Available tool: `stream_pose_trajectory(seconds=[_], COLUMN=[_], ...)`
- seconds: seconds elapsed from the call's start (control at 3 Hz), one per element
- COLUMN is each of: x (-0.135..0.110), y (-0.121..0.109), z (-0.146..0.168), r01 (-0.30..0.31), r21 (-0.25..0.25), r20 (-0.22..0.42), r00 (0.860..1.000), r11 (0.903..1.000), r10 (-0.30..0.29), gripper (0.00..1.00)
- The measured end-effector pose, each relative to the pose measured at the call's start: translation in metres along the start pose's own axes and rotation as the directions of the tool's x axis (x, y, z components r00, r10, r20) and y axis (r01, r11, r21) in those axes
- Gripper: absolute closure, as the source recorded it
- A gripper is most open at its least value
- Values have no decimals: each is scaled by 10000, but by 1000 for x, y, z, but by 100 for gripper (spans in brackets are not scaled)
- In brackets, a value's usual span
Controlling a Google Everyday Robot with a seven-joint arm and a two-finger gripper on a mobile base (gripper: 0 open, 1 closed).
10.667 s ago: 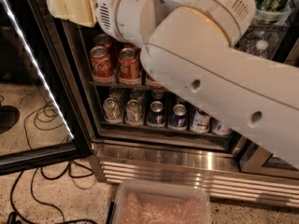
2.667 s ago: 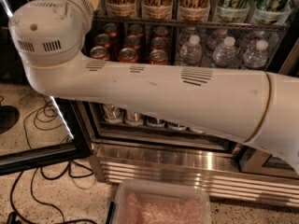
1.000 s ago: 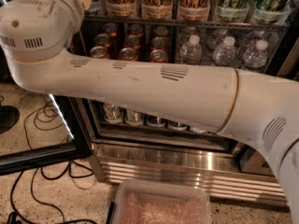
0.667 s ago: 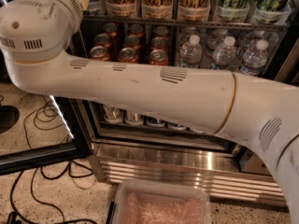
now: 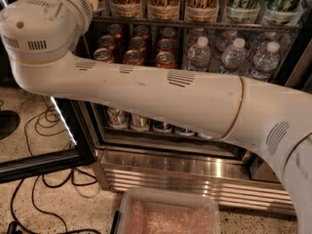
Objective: Pick redbull can from top shelf of fridge
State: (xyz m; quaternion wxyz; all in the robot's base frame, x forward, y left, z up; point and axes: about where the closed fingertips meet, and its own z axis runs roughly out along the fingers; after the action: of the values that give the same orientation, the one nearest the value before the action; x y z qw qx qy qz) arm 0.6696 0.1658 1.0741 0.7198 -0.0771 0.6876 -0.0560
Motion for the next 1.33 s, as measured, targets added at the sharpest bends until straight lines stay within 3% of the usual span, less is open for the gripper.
stream_pose_trajectory(seconds=[0.67, 1.33], x=[0, 5], y=[0, -11], z=[0, 28], r01=[2, 519], r21=[1, 435], r20=[0, 21], r00=[10000, 9986], r11=[10000, 9977], r10=[-2, -520], gripper=[44, 43])
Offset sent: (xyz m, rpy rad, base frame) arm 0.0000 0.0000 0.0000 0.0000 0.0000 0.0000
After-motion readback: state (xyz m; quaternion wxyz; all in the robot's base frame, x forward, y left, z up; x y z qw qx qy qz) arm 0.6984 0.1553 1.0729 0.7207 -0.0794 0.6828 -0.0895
